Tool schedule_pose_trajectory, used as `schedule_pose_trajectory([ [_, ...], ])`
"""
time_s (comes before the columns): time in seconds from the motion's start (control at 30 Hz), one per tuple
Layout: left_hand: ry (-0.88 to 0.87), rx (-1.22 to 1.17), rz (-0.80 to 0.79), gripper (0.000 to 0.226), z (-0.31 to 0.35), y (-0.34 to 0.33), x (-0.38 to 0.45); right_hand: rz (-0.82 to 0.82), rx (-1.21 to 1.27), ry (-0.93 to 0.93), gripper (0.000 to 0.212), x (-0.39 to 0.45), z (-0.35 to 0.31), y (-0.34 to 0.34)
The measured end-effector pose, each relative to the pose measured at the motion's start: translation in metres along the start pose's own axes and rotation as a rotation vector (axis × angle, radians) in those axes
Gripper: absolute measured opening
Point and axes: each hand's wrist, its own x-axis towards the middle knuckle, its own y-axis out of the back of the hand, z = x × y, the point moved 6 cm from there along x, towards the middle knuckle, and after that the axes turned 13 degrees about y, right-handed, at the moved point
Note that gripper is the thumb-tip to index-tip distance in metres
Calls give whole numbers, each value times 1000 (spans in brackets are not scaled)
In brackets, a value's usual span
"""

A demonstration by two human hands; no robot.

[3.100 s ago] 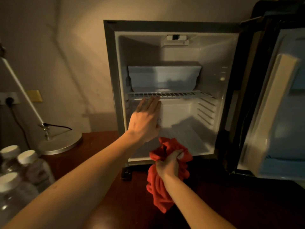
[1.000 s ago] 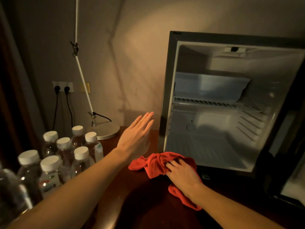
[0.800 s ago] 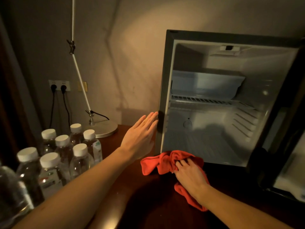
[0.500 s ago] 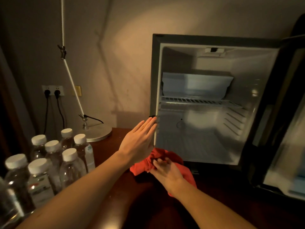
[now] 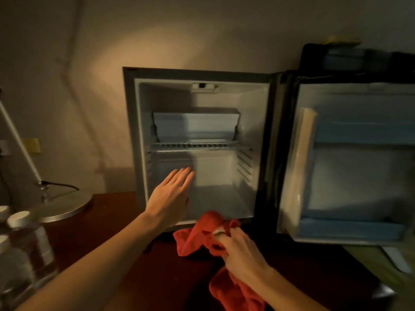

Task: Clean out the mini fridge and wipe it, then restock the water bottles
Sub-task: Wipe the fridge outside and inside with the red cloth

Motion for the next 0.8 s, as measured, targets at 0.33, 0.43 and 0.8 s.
schedule_pose_trajectory([
  [0.33, 42, -314, 24, 76, 102, 41, 41, 573, 109, -184, 50, -61, 50, 142],
  [0.43, 109, -451, -63, 74, 121, 48, 59, 681, 78, -197, 45, -59, 52, 170],
  [0.8, 146, -653, 46, 60, 133, 100, 143, 838, -24, -151, 58, 18, 61, 259],
])
